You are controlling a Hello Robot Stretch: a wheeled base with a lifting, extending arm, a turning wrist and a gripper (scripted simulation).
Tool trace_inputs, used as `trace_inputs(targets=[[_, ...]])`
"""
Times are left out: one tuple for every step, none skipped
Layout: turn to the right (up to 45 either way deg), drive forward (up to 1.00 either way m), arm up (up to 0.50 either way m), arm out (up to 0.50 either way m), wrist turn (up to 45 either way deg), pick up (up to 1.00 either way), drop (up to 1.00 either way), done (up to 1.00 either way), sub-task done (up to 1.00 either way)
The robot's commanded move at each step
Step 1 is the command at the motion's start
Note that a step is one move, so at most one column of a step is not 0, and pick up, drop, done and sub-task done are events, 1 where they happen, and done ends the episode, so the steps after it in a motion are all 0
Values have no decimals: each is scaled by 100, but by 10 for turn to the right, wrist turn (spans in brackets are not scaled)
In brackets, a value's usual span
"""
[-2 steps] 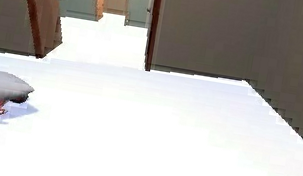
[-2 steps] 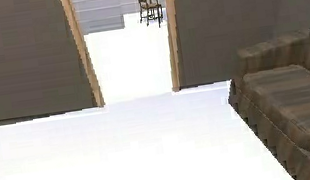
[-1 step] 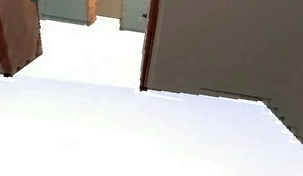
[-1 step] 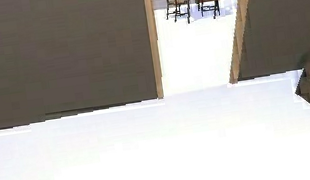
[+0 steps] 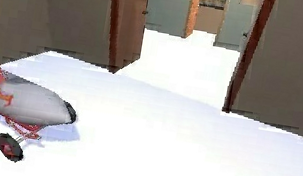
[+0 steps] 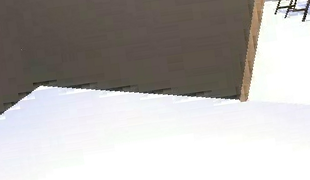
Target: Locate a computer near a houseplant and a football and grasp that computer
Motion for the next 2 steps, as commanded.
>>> trace_inputs(targets=[[0, 5, 0, 0, 0, 0, 0, 0, 0], [120, 0, 0, 0, 0, 0, 0, 0, 0]])
